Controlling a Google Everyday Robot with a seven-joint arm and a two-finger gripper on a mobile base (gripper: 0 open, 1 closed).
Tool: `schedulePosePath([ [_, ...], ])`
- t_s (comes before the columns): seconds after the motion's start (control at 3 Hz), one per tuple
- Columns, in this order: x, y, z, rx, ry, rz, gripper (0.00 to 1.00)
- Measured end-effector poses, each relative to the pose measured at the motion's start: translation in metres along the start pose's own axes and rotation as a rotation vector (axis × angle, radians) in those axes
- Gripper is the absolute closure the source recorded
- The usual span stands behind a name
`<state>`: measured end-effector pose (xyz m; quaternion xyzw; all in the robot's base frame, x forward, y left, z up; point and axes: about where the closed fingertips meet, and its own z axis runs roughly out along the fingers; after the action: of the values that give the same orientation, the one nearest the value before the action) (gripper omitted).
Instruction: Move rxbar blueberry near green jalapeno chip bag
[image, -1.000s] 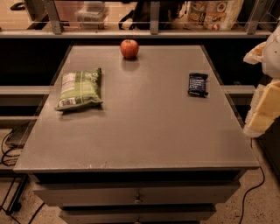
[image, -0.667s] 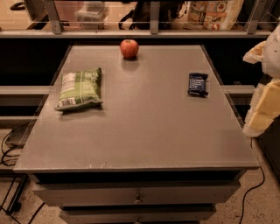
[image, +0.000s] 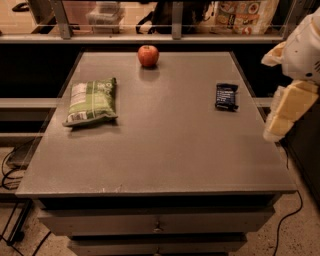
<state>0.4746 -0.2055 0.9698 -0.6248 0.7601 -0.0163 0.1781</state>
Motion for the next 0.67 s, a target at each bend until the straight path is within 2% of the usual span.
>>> schedulePosePath([
  [0.67,-0.011,-0.059,0.036,-0.001,-0.049,0.036,0.0],
])
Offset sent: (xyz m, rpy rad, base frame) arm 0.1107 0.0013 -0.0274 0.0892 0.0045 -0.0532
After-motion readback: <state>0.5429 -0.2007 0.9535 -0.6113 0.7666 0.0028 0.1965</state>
